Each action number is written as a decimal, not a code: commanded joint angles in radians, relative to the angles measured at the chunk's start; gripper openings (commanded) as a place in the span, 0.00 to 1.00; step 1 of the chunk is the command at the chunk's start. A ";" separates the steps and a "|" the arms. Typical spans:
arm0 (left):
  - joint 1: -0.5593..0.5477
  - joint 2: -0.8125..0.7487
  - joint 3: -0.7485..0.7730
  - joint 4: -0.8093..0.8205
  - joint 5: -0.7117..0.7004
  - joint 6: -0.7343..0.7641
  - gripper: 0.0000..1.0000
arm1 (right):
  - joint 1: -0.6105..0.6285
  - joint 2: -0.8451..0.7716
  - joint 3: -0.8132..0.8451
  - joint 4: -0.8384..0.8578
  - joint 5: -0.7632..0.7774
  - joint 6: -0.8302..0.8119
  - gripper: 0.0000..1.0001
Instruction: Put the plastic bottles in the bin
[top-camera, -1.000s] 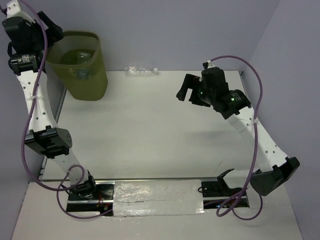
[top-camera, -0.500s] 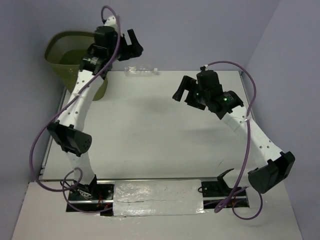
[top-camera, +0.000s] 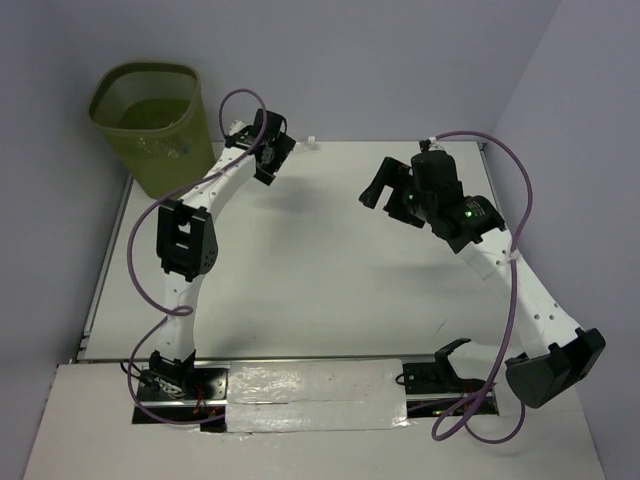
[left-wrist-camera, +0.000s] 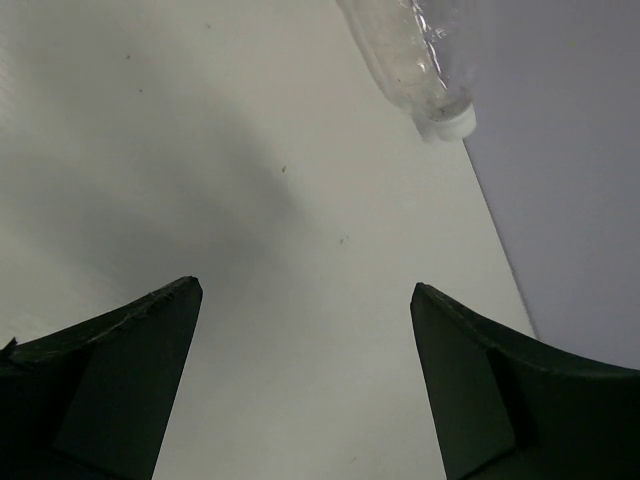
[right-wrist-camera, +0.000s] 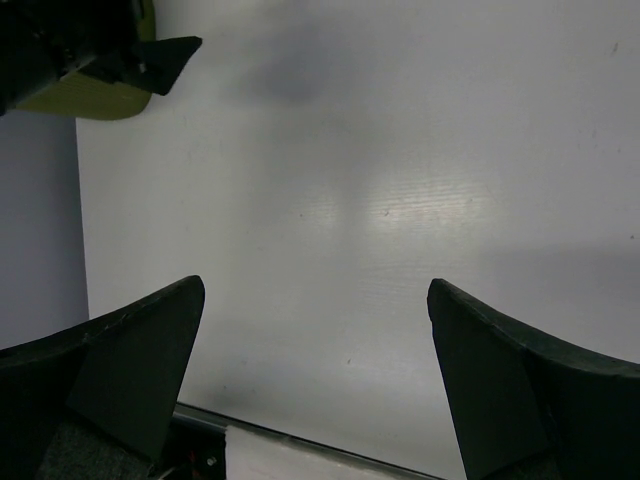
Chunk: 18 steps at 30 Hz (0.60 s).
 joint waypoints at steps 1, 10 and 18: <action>-0.004 0.044 0.013 0.089 -0.065 -0.286 0.99 | -0.014 -0.028 -0.014 -0.009 -0.004 -0.028 1.00; 0.022 0.291 0.115 0.368 -0.014 -0.399 0.99 | -0.043 -0.046 -0.066 -0.055 -0.009 -0.091 1.00; 0.034 0.414 0.158 0.572 -0.010 -0.437 1.00 | -0.083 -0.045 -0.078 -0.104 0.005 -0.140 1.00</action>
